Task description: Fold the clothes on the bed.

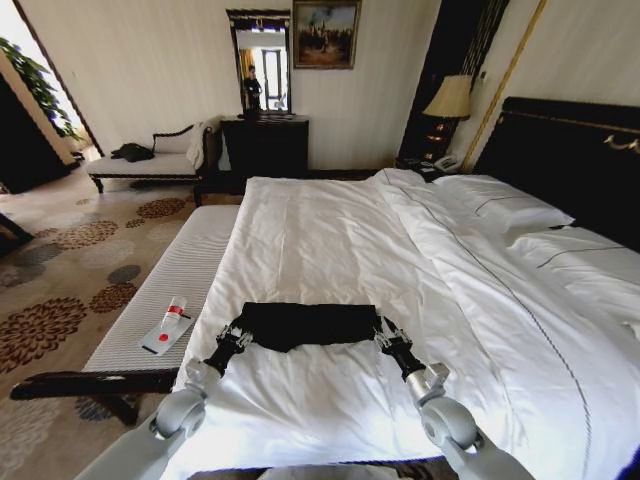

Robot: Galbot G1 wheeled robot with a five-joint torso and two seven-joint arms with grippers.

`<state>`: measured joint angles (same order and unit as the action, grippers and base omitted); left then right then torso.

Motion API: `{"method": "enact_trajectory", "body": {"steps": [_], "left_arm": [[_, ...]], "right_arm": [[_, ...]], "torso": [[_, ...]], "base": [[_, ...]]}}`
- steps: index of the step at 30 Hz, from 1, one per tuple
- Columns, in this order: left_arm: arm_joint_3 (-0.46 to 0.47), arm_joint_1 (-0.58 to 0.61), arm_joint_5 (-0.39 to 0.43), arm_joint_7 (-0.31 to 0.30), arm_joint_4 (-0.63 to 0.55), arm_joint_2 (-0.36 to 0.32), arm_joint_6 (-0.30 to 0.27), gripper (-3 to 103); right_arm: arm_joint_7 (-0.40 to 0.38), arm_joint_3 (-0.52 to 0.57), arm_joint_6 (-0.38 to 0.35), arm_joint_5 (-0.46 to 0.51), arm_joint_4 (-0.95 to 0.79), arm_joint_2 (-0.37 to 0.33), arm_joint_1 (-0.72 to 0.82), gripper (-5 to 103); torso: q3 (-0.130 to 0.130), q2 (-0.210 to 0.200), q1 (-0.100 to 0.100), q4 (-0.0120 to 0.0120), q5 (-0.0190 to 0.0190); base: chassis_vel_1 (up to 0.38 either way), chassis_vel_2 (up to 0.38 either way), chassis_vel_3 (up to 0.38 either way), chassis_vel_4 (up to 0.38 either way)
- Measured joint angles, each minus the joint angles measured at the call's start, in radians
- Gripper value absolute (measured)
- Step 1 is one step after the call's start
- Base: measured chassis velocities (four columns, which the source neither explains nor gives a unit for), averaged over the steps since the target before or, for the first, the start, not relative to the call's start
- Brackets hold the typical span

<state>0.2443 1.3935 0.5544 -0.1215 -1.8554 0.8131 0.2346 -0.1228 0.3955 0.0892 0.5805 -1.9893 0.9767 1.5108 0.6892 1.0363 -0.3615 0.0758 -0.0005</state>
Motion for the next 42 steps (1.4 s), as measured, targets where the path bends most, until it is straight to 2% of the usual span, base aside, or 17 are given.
{"method": "enact_trajectory", "body": {"steps": [2, 3, 4, 7, 8, 10, 12, 14, 15, 19, 23, 24, 28, 31, 35, 38, 42], "left_arm": [[0.030, 0.011, -0.004, -0.022, -0.034, -0.004, -0.021, 80], [0.039, 0.018, -0.005, -0.029, -0.054, -0.006, -0.032, 85], [0.039, 0.018, -0.005, -0.029, -0.054, -0.006, -0.032, 85], [0.029, 0.032, -0.004, -0.050, -0.118, -0.034, -0.084, 98], [0.029, 0.032, -0.004, -0.050, -0.118, -0.034, -0.084, 98], [0.001, 0.029, 0.000, -0.060, -0.147, -0.058, -0.116, 100], [-0.024, 0.026, 0.017, -0.072, -0.168, -0.078, -0.146, 100], [-0.026, 0.031, 0.020, -0.074, -0.174, -0.083, -0.153, 100], [-0.028, 0.038, 0.018, -0.075, -0.177, -0.085, -0.158, 100], [-0.023, 0.051, 0.009, -0.078, -0.177, -0.049, -0.157, 100], [0.014, 0.099, 0.067, -0.080, -0.226, -0.037, -0.156, 100], [0.014, 0.099, 0.067, -0.080, -0.226, -0.037, -0.156, 100], [0.047, 0.151, 0.075, -0.096, -0.273, -0.043, -0.156, 100], [0.066, 0.180, 0.081, -0.105, -0.301, -0.044, -0.159, 100], [0.102, 0.217, 0.091, -0.105, -0.337, -0.052, -0.161, 100], [0.132, 0.237, 0.108, -0.106, -0.359, -0.052, -0.161, 100], [0.143, 0.242, 0.119, -0.113, -0.374, -0.052, -0.162, 100]], "right_arm": [[-0.025, 0.002, -0.034, 0.032, -0.030, -0.024, -0.027, 74], [-0.031, 0.000, -0.044, 0.044, -0.031, -0.037, -0.047, 74], [-0.031, 0.000, -0.044, 0.044, -0.031, -0.037, -0.047, 74], [-0.029, -0.016, -0.058, 0.079, 0.032, -0.095, -0.132, 90], [-0.029, -0.016, -0.058, 0.079, 0.032, -0.095, -0.132, 90], [-0.008, -0.033, -0.053, 0.088, 0.104, -0.120, -0.193, 99], [0.023, -0.058, -0.035, 0.088, 0.184, -0.134, -0.257, 100], [0.034, -0.078, -0.030, 0.092, 0.215, -0.136, -0.285, 100], [0.052, -0.114, -0.018, 0.098, 0.271, -0.137, -0.334, 100], [0.090, -0.196, 0.029, 0.080, 0.413, -0.124, -0.434, 100], [0.132, -0.268, 0.096, 0.001, 0.531, -0.118, -0.519, 100], [0.132, -0.268, 0.096, 0.001, 0.531, -0.118, -0.519, 100], [0.188, -0.330, 0.196, -0.107, 0.642, -0.114, -0.576, 100], [0.207, -0.346, 0.224, -0.137, 0.668, -0.110, -0.585, 100], [0.215, -0.346, 0.247, -0.191, 0.645, -0.108, -0.563, 100], [0.212, -0.341, 0.271, -0.295, 0.599, -0.116, -0.522, 100], [0.211, -0.337, 0.299, -0.374, 0.561, -0.131, -0.485, 100]], "torso": [[0.000, 0.000, 0.000, 0.0000, 0.0000], [0.000, 0.000, 0.000, 0.0000, -0.0001], [0.000, 0.000, 0.000, 0.0000, -0.0001], [0.000, 0.000, 0.000, -0.0005, 0.0002], [0.000, 0.000, 0.000, -0.0005, 0.0002], [0.000, 0.000, 0.000, 0.0002, 0.0002], [0.000, 0.000, 0.000, 0.0004, -0.0003], [0.000, 0.000, 0.000, 0.0007, -0.0003], [0.000, 0.000, 0.000, -0.0004, 0.0004], [0.000, 0.000, 0.000, -0.0005, -0.0002], [0.000, 0.000, 0.000, -0.0004, 0.0000], [0.000, 0.000, 0.000, -0.0004, 0.0000], [0.000, 0.000, 0.000, -0.0002, -0.0002], [0.000, 0.000, 0.000, -0.0005, 0.0001], [0.000, 0.000, 0.000, 0.0001, 0.0001], [0.000, 0.000, 0.000, -0.0002, -0.0001], [0.000, 0.000, 0.000, 0.0001, -0.0001]], "base": [[0.000, 0.000, 0.000, 0.000], [0.000, 0.000, 0.000, 0.000], [0.000, 0.000, 0.000, 0.000], [0.000, 0.000, 0.000, 0.000], [0.000, 0.000, 0.000, 0.000], [0.000, 0.000, 0.000, 0.000], [0.000, 0.000, 0.000, 0.000], [0.000, 0.000, 0.000, 0.000], [0.000, 0.000, 0.000, 0.000], [0.000, 0.000, 0.000, 0.000], [0.000, 0.000, 0.000, 0.000], [0.000, 0.000, 0.000, 0.000], [0.000, 0.000, 0.000, 0.000], [0.000, 0.000, 0.000, 0.000], [0.000, 0.000, 0.000, 0.000], [0.000, 0.000, 0.000, 0.000], [0.000, 0.000, 0.000, 0.000]]}}
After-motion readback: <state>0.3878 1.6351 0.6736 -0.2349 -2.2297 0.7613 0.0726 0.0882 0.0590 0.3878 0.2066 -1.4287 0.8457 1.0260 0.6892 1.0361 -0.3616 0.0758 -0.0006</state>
